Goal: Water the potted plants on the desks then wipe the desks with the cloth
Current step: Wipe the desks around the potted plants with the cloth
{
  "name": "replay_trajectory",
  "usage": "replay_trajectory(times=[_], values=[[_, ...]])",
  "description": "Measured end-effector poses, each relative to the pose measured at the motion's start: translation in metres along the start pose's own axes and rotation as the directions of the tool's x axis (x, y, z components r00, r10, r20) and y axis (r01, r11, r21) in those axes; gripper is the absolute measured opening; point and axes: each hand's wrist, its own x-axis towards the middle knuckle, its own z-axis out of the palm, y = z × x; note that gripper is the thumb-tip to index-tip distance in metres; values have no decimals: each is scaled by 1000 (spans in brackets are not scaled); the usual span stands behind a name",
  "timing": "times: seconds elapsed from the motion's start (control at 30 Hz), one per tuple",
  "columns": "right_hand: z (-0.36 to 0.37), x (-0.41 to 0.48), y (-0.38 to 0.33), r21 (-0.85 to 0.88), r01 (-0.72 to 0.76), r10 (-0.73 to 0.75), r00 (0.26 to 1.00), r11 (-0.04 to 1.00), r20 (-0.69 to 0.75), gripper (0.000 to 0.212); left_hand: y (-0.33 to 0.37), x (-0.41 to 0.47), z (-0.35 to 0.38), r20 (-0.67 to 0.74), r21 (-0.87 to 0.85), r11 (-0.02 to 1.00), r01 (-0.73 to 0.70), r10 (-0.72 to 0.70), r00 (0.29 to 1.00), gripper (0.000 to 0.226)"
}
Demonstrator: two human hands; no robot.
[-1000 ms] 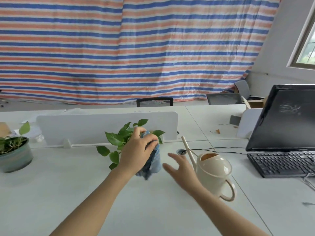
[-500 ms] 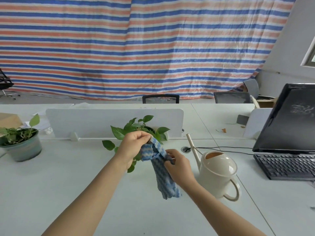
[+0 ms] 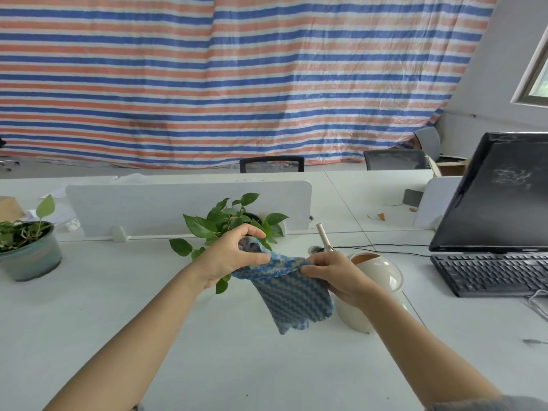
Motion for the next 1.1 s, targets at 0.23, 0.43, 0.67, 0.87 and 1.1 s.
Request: replay_trajectory(times=[0.23, 0.43, 0.67, 0.87, 1.1], values=[[-28, -9, -12, 41, 58, -52, 991, 997, -123, 29, -6, 0, -10, -25, 71, 996, -53, 55, 998, 35], [-40, -22, -26, -160, 150, -173, 974, 976, -145, 21, -27, -6, -18, -116, 239, 965, -107, 138, 984, 28], [-46, -40, -35, -433, 176, -242, 965, 884, -102, 28, -16, -32, -29, -49, 47, 995, -93, 95, 994, 40], [-49, -52, -71, -340, 268, -274, 961, 901, 32, 32, 18, -46, -58, 113, -28, 1000, -13, 16, 993, 2], [-28, 54, 38, -859, -33, 74, 997, 511, 6, 22, -65, 29, -34, 124, 387, 870, 304, -376, 918, 16]])
